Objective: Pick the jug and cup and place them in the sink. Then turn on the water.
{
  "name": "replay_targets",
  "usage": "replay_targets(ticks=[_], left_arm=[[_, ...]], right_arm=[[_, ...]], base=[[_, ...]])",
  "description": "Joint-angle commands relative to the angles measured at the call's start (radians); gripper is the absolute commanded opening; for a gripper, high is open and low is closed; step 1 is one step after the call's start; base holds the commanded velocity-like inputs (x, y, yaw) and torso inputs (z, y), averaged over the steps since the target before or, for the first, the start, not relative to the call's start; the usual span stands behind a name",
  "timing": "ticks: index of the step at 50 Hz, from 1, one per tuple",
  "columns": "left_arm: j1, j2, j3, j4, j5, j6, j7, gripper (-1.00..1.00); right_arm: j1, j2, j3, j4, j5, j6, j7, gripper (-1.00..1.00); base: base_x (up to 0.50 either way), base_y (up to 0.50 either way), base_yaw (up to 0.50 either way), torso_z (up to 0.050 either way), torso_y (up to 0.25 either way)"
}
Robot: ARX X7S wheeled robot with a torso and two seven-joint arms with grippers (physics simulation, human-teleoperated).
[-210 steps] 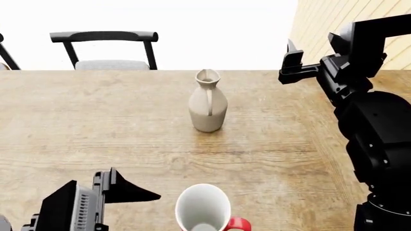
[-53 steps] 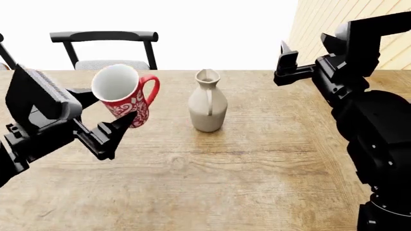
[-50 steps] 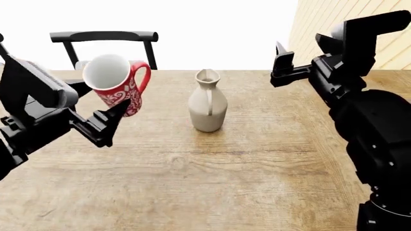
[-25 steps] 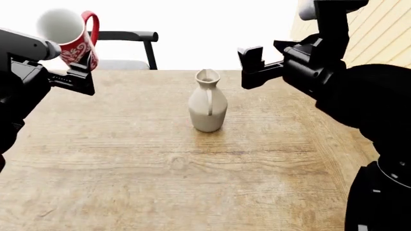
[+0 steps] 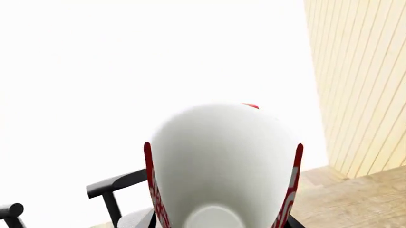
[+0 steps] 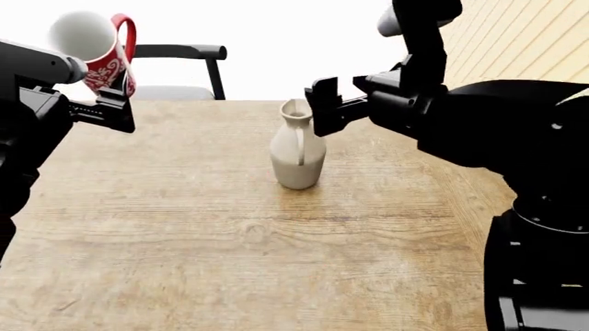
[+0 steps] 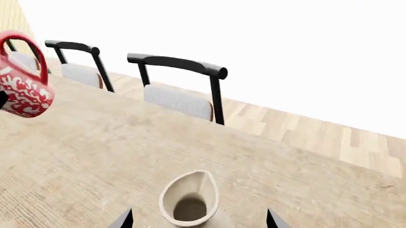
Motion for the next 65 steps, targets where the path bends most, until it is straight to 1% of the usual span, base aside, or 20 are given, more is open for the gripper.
replay_targets(ticks=[1,13,21,36,65], left_arm=[[-0.007,0.021,0.011,-0.02,-0.003,0.015,-0.018,-1.0],[0.004,0.023,0.015,-0.027,-0.003,0.027,-0.013,-1.0],[0.015,0.01,0.003,-0.018,-0.017,0.022,-0.005,-1.0],[0.055,-0.023,-0.031,0.019,-0.045,0.011,0.005,-1.0],[0.068,-0.024,-0.036,0.02,-0.055,0.01,0.002,-1.0]], right_arm=[[0.037,-0.032,-0.112,0.201,-0.068,-0.136,-0.065,1.0],[0.066,-0.044,-0.201,0.301,-0.11,-0.172,-0.111,1.0],[0.083,-0.052,-0.243,0.364,-0.13,-0.201,-0.143,1.0],[0.096,-0.07,-0.284,0.385,-0.127,-0.211,-0.171,1.0],[0.073,-0.083,-0.333,0.445,-0.131,-0.253,-0.202,1.0]], base=[[0.0,0.0,0.0,0.0,0.0],[0.0,0.0,0.0,0.0,0.001],[0.0,0.0,0.0,0.0,0.0],[0.0,0.0,0.0,0.0,0.001],[0.0,0.0,0.0,0.0,0.0]])
